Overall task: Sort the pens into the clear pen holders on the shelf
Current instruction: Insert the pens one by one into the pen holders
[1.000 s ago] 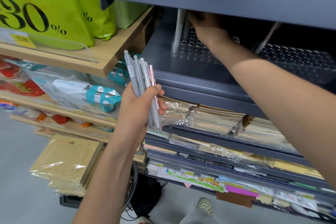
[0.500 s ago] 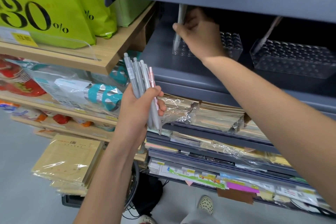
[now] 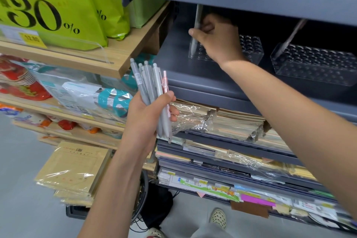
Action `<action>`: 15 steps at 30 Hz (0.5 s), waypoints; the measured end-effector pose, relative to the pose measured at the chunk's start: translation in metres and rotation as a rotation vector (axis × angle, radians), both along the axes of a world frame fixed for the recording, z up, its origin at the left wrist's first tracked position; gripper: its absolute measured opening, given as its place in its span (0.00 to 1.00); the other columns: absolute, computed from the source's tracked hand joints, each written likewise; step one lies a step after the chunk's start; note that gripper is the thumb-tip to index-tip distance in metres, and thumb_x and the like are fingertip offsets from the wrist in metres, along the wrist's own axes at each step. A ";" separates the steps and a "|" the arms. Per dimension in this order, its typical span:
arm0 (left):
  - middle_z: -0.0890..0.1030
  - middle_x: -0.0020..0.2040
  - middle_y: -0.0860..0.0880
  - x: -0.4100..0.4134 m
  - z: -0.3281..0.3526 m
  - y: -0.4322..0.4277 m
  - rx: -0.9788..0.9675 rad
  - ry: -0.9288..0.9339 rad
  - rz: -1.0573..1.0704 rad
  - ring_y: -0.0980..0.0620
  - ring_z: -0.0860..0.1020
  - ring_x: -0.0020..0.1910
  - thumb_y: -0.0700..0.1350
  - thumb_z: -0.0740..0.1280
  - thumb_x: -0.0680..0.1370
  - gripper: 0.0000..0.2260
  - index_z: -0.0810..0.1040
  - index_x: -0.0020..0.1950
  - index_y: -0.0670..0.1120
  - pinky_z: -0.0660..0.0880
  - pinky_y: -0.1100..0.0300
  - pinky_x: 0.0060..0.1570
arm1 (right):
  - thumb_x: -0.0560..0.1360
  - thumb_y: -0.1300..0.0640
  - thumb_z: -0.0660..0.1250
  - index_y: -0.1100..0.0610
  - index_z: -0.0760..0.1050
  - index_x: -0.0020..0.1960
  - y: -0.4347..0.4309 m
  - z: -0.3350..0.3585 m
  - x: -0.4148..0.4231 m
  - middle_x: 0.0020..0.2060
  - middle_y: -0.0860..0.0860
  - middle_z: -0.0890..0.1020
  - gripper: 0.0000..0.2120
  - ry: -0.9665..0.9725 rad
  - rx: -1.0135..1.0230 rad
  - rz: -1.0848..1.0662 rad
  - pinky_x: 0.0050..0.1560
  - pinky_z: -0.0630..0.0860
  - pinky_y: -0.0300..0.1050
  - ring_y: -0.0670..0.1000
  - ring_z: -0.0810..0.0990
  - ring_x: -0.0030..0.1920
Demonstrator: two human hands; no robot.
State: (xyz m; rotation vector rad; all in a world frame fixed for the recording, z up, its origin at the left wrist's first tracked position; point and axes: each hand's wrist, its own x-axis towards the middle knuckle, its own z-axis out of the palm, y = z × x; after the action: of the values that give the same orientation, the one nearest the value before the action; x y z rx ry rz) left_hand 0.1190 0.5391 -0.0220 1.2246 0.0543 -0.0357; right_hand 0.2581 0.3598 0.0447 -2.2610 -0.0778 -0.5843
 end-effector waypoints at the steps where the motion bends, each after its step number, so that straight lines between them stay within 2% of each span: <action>1: 0.83 0.39 0.47 0.000 0.000 0.001 0.005 -0.008 -0.009 0.50 0.81 0.32 0.40 0.71 0.77 0.11 0.76 0.57 0.40 0.79 0.59 0.31 | 0.73 0.50 0.72 0.59 0.79 0.51 -0.001 0.000 -0.002 0.36 0.44 0.79 0.13 0.011 0.019 0.001 0.43 0.75 0.37 0.43 0.78 0.38; 4: 0.85 0.41 0.45 0.000 0.000 0.001 0.002 -0.033 -0.046 0.50 0.82 0.34 0.41 0.71 0.77 0.10 0.77 0.57 0.42 0.80 0.59 0.33 | 0.72 0.49 0.72 0.56 0.79 0.52 -0.008 0.002 -0.014 0.34 0.39 0.77 0.13 -0.024 0.081 -0.047 0.45 0.75 0.34 0.36 0.77 0.36; 7: 0.85 0.40 0.44 0.001 0.000 -0.001 -0.010 -0.051 -0.073 0.49 0.82 0.33 0.41 0.69 0.79 0.07 0.76 0.56 0.44 0.80 0.58 0.33 | 0.73 0.51 0.72 0.53 0.79 0.46 -0.010 0.000 -0.037 0.35 0.42 0.80 0.06 -0.072 0.168 -0.048 0.45 0.75 0.36 0.39 0.77 0.36; 10: 0.85 0.40 0.44 0.002 0.000 -0.007 -0.011 -0.064 -0.111 0.49 0.82 0.32 0.39 0.68 0.80 0.06 0.75 0.56 0.43 0.80 0.58 0.33 | 0.73 0.53 0.73 0.49 0.80 0.40 -0.009 -0.002 -0.067 0.35 0.45 0.83 0.04 0.097 0.242 0.204 0.43 0.75 0.38 0.42 0.78 0.37; 13: 0.85 0.40 0.44 0.002 0.001 -0.015 -0.012 -0.074 -0.150 0.49 0.83 0.32 0.38 0.68 0.79 0.09 0.74 0.57 0.40 0.80 0.58 0.32 | 0.73 0.50 0.73 0.49 0.84 0.43 -0.011 -0.002 -0.089 0.37 0.43 0.84 0.04 0.284 0.193 0.436 0.43 0.74 0.33 0.39 0.78 0.39; 15: 0.86 0.40 0.43 0.002 0.002 -0.020 -0.007 -0.083 -0.174 0.48 0.83 0.32 0.38 0.69 0.78 0.09 0.75 0.57 0.40 0.80 0.58 0.32 | 0.74 0.52 0.73 0.52 0.85 0.45 -0.012 0.000 -0.096 0.40 0.45 0.85 0.04 0.321 0.200 0.526 0.46 0.76 0.35 0.40 0.79 0.41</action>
State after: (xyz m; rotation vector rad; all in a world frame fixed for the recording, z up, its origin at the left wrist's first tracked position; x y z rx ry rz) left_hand 0.1212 0.5189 -0.0199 1.2196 -0.1246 -0.1363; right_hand 0.1621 0.3476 0.0444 -1.9965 -0.4187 0.0487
